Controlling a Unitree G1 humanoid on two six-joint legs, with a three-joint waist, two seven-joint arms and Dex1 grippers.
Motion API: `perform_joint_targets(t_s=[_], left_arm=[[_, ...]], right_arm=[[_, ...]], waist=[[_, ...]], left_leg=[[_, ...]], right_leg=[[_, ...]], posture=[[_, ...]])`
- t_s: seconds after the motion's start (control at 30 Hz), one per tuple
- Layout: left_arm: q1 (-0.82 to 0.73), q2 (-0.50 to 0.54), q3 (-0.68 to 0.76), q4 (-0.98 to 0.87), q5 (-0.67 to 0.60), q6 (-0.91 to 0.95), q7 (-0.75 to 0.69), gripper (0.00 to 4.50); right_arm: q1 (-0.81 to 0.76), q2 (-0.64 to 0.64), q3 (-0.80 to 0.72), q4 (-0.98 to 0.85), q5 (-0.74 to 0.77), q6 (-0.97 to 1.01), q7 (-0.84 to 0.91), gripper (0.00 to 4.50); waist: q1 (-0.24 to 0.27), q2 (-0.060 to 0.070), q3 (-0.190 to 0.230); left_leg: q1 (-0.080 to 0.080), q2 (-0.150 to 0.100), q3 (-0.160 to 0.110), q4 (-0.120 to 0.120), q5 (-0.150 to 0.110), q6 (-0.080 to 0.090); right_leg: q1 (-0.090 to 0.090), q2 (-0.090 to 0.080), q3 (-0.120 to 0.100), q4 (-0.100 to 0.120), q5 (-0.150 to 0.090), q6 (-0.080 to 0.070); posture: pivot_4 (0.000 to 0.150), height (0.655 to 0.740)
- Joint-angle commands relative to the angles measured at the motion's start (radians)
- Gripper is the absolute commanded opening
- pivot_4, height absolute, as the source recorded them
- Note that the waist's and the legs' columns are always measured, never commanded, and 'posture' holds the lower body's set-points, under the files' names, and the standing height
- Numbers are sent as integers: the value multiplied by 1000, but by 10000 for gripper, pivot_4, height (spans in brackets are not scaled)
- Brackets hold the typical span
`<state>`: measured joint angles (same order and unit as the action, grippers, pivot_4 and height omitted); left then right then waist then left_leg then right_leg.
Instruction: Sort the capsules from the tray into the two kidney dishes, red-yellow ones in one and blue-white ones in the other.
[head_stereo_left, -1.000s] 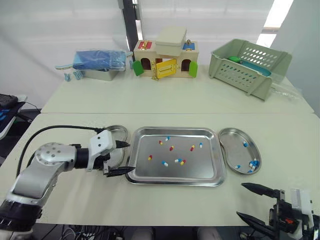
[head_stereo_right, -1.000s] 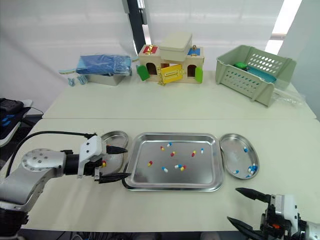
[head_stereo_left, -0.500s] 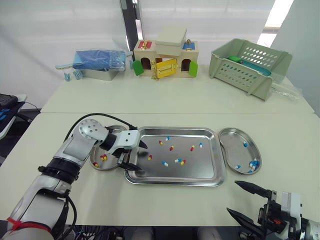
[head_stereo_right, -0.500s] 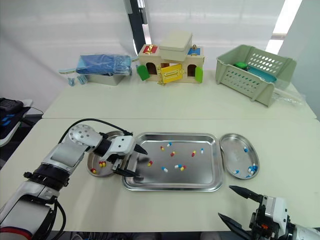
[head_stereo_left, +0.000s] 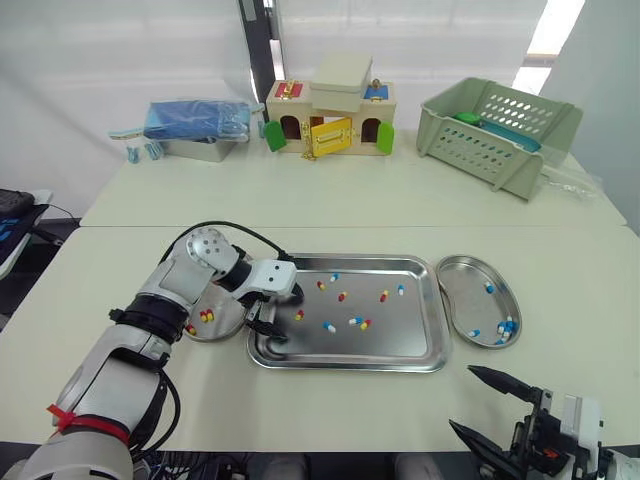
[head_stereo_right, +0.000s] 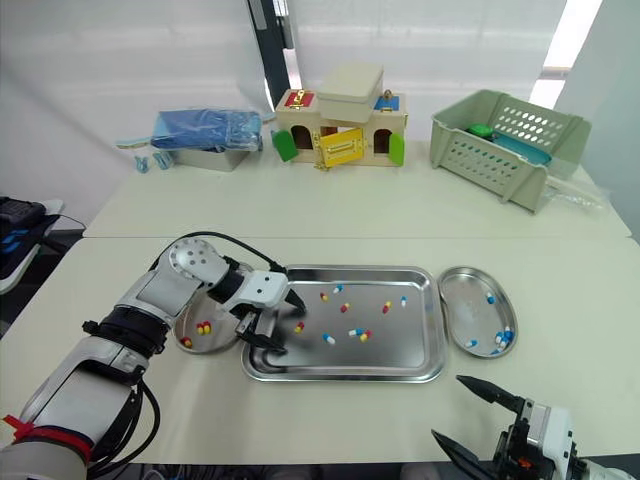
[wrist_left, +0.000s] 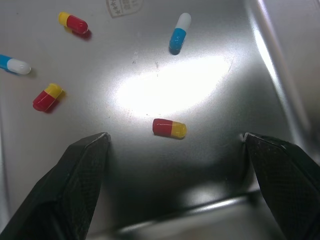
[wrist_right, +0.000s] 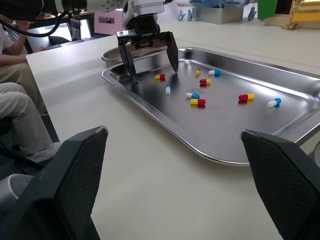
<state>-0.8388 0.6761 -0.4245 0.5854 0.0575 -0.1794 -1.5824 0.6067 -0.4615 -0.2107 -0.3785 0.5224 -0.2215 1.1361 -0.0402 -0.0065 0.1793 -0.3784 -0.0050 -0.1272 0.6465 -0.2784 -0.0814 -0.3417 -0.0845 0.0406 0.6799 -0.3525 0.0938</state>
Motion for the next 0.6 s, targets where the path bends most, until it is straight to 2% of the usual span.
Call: perform_joint_targets(t_s=[0.03, 0.07, 0.17, 0.37, 0.43, 0.6], left_arm=[[4, -6, 4, 6, 13, 0, -3, 45000], [5, -7, 5, 4, 12, 1, -3, 45000], [4, -11, 6, 3, 11, -5, -3, 39473], [8, -16, 2, -3, 18, -6, 3, 20559], [9, -16, 0, -3, 22, -7, 5, 15528], [15, -16, -1, -8, 25, -13, 9, 15528]], right_arm=[[-1, -1, 3, -5, 0, -30, -8, 44794], [-2, -2, 5, -4, 0, -32, -11, 44794], [-7, -2, 11, 8, -3, -42, -12, 45000], [-8, -3, 19, 21, -6, -56, -14, 45000], [-9, -4, 20, 21, -6, -56, -17, 45000], [-9, -7, 23, 15, -5, -52, -28, 45000]], waist=[[0, 0, 0], [0, 0, 0], [0, 0, 0], [-1, 0, 0], [-1, 0, 0], [-1, 0, 0]], left_leg=[[0, 0, 0, 0, 0, 0], [0, 0, 0, 0, 0, 0], [0, 0, 0, 0, 0, 0], [0, 0, 0, 0, 0, 0], [0, 0, 0, 0, 0, 0], [1, 0, 0, 0, 0, 0]], right_leg=[[0, 0, 0, 0, 0, 0], [0, 0, 0, 0, 0, 0], [0, 0, 0, 0, 0, 0], [1, 0, 0, 0, 0, 0], [1, 0, 0, 0, 0, 0], [1, 0, 0, 0, 0, 0]], posture=[[1500, 7400], [1500, 7400], [1500, 7400], [1500, 7400], [1500, 7400], [1500, 7400]])
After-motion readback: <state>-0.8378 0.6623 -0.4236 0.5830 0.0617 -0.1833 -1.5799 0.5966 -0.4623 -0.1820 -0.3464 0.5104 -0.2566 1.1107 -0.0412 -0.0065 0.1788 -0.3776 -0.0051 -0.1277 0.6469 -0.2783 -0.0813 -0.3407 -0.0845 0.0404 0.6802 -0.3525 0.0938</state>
